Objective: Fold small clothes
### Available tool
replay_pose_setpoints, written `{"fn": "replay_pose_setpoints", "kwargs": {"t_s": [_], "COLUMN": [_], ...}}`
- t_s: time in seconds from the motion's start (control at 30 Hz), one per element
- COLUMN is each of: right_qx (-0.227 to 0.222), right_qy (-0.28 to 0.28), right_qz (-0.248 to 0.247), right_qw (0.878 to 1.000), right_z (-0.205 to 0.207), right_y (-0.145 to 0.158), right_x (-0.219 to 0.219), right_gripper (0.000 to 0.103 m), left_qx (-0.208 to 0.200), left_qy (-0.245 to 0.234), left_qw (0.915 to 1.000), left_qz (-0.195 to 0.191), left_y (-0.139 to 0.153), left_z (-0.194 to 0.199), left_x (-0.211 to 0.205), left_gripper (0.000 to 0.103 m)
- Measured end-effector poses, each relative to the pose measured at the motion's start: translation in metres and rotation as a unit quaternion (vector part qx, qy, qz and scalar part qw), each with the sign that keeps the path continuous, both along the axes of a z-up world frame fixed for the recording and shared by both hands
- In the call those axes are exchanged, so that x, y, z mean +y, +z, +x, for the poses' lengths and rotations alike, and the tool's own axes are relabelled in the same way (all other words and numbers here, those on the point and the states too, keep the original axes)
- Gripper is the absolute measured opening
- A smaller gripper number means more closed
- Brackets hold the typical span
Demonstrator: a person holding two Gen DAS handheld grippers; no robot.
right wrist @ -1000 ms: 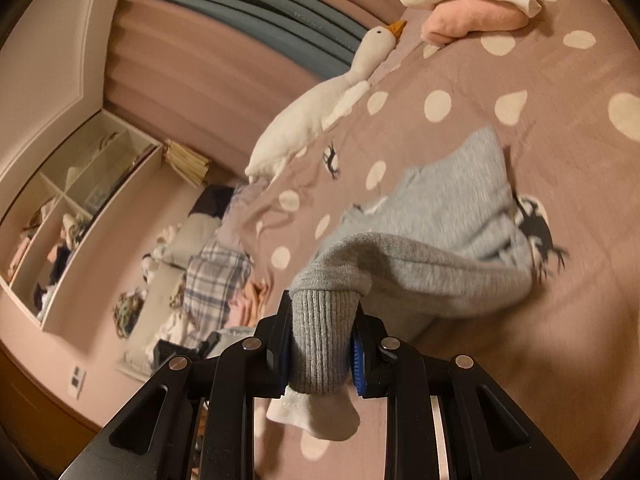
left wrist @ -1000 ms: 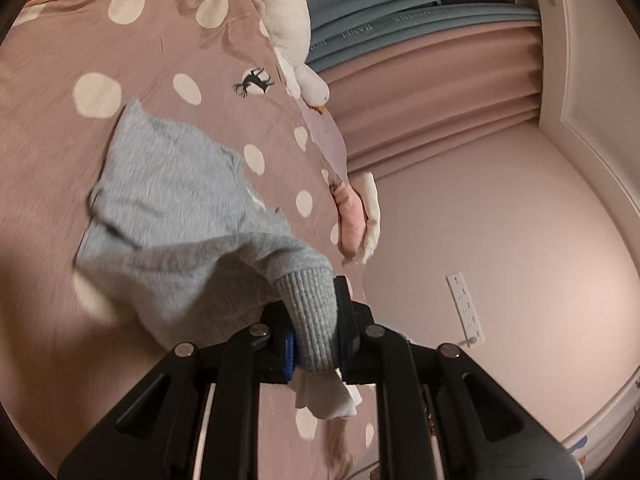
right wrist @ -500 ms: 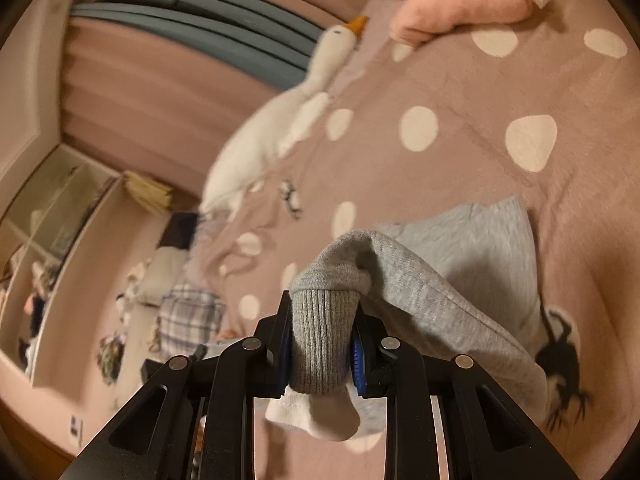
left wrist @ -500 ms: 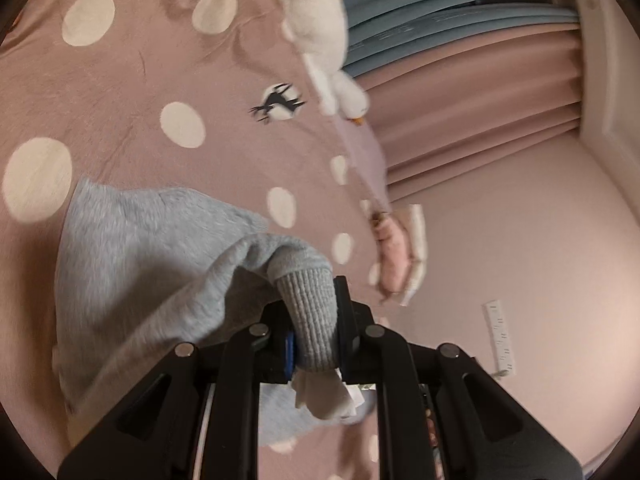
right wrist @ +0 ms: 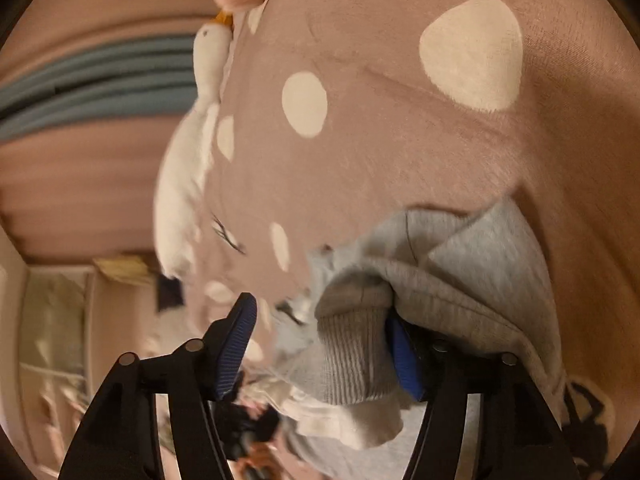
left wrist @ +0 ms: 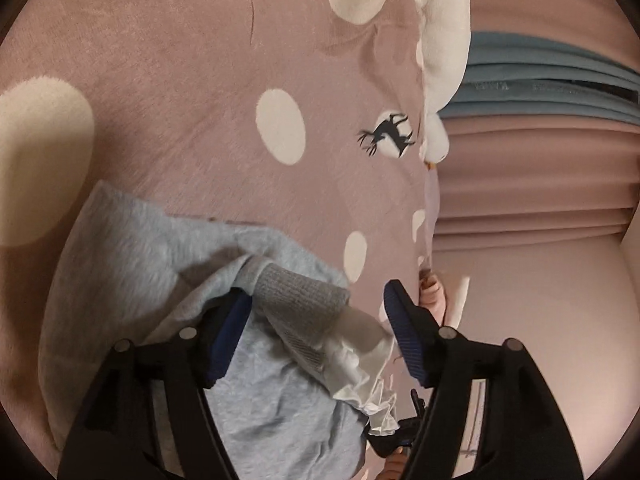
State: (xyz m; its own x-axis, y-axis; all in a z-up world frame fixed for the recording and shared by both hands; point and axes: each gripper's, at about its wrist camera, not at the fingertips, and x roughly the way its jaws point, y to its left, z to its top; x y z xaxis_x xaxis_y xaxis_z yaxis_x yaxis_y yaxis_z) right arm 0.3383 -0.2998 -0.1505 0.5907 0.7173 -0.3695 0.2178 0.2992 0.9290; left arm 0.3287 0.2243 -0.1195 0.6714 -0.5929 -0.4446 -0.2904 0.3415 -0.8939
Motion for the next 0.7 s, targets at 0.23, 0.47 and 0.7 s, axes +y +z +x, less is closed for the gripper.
{"fn": "replay_pose_setpoints", "kwargs": {"t_s": [0.23,0.47,0.7], "right_qx": [-0.047,-0.099,-0.159], "right_qy": [-0.085,-0.028,0.087], "right_qz": [0.074,-0.093,-0.305], "right_qw": [0.993,0.990,0.935], "right_z": [-0.022,-0.063,-0.100], "right_y": [0.004,0.044,0.072], "right_x": [-0.034,-0.033,0.022], "right_gripper": [0.076,0.076,0.041], "left_qx": [-0.001,-0.031,-0.076], "left_qy": [0.019,-0.019,-0.117], "left_qw": [0.9998,0.9942,0.9587], "left_qz": [0.001,0.101,0.248], "left_y": [0.010,0.039,0.058], "left_z": [-0.002,-0.026,-0.065], "left_x": [0.009,0.014,-0.036], "left_gripper": [0.083,0.083,0.081]}}
